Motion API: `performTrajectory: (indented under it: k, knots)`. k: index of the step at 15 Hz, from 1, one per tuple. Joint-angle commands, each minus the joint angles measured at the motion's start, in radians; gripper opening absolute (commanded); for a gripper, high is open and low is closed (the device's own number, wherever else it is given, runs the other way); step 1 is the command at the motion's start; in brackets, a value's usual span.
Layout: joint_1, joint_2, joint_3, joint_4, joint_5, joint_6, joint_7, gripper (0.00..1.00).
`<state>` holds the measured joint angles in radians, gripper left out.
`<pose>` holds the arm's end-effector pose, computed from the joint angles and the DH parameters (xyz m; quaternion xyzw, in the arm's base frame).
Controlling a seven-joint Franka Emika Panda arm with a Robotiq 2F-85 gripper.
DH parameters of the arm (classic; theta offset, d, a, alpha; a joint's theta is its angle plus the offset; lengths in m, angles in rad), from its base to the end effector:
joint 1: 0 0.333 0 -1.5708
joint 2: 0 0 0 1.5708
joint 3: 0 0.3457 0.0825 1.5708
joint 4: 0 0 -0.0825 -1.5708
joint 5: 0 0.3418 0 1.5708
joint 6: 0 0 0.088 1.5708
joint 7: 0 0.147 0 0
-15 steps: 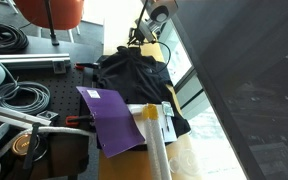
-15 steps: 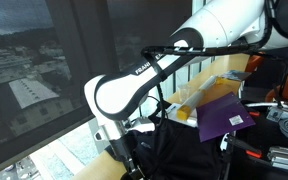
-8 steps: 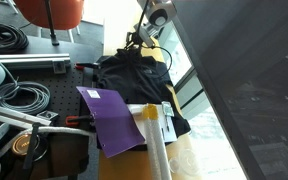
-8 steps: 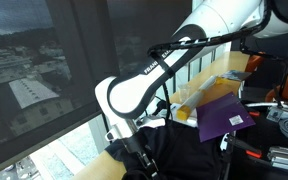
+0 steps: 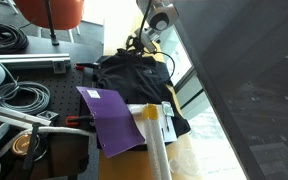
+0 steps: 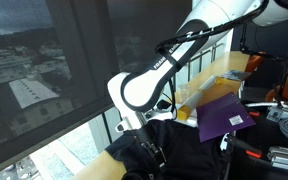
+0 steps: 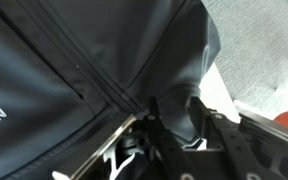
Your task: Close the zip of the jersey
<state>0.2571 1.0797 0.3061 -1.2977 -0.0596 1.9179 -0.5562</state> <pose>0.5812 0.3167 0.0836 -0.8393 -0.4885 0.2051 0.1217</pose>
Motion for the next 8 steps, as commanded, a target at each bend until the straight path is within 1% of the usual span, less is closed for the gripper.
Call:
performTrajectory:
  k: [1,5,6,8]
  knots:
    - [-0.044,-0.091,-0.018,-0.103,-0.014,0.015,-0.015,0.68]
    - [-0.1,-0.238,-0.038,-0.242,-0.032,0.03,-0.011,0.98]
    - [-0.115,-0.284,-0.044,-0.289,-0.037,0.038,-0.011,1.0]
    - [-0.141,-0.373,-0.063,-0.381,-0.053,0.063,-0.005,1.0]
